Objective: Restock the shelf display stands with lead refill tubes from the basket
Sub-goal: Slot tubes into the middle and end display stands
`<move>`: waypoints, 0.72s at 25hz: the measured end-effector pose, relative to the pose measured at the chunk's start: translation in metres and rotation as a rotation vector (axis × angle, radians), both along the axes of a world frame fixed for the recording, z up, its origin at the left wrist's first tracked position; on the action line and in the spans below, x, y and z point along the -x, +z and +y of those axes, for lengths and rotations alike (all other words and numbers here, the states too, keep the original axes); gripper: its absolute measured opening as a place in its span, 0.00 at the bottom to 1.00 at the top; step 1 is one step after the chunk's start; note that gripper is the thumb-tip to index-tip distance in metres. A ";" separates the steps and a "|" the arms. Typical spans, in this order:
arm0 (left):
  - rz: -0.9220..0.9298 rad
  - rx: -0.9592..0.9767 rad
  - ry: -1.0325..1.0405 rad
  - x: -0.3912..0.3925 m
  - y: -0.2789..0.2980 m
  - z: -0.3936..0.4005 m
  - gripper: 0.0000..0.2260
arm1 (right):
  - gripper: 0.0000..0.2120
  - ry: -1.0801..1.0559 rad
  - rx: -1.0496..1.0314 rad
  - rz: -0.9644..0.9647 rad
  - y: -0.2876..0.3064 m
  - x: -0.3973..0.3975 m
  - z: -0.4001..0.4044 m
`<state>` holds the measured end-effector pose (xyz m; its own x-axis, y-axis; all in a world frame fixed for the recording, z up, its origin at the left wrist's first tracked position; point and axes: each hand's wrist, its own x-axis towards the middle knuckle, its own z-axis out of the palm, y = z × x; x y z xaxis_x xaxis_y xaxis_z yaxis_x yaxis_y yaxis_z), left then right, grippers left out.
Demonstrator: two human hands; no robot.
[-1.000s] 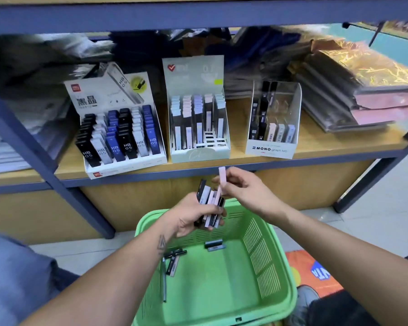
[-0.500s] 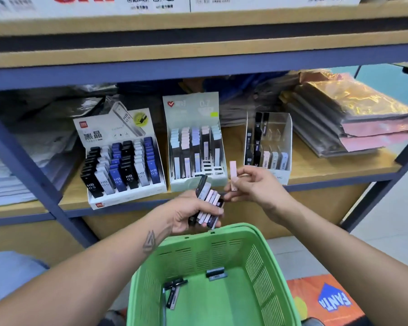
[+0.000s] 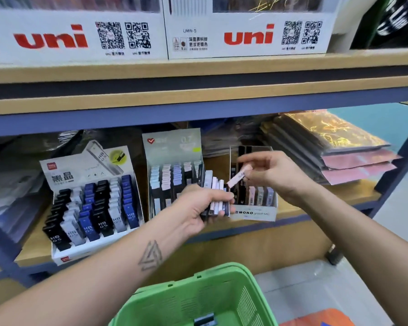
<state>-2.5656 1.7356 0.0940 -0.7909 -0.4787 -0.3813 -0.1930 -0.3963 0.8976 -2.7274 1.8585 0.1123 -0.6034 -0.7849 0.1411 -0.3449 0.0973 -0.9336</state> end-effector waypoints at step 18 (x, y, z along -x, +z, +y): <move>0.050 -0.107 0.073 0.039 0.004 0.002 0.10 | 0.08 -0.322 -0.002 0.363 0.010 0.061 0.012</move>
